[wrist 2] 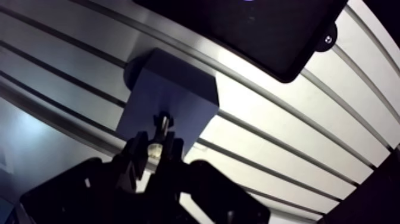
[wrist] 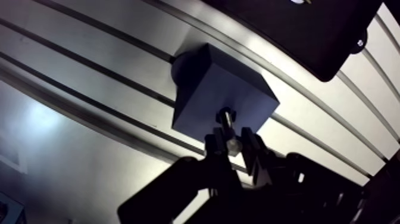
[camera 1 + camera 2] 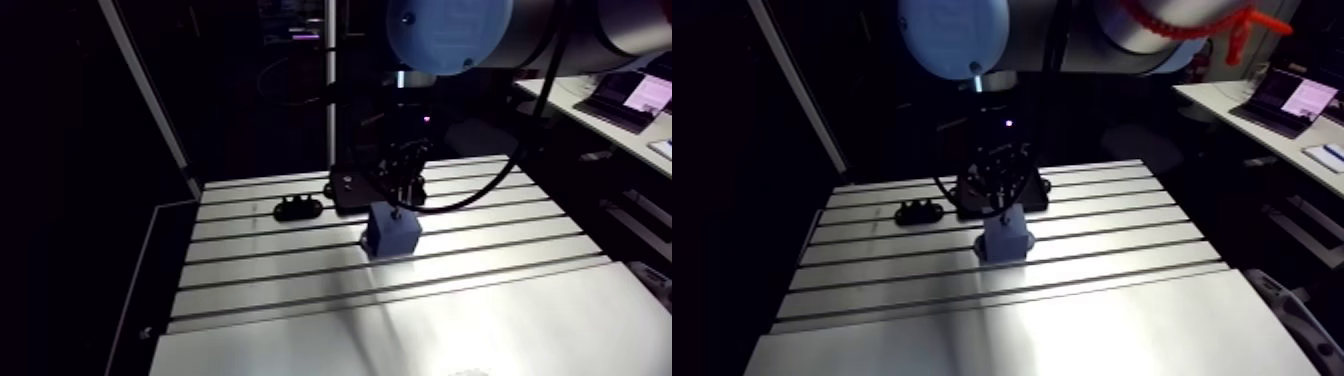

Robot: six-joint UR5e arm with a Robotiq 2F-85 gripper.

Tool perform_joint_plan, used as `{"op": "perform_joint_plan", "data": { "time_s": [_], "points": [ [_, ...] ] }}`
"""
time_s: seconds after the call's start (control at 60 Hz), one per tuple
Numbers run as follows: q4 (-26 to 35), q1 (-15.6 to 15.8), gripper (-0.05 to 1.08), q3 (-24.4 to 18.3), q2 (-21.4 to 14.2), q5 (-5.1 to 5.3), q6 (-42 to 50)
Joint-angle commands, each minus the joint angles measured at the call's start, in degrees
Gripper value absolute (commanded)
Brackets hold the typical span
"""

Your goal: Pick up the M10 bolt and insert it into the hex recess until seated.

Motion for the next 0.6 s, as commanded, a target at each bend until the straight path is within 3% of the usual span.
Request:
{"op": "perform_joint_plan", "data": {
  "time_s": [0.017, 0.6],
  "points": [
    [-0.23, 0.0, 0.78, 0.16, -0.01, 0.0, 0.01],
    [-1.39, 0.09, 0.78, 0.43, 0.08, 0.17, -0.24]
  ]
}}
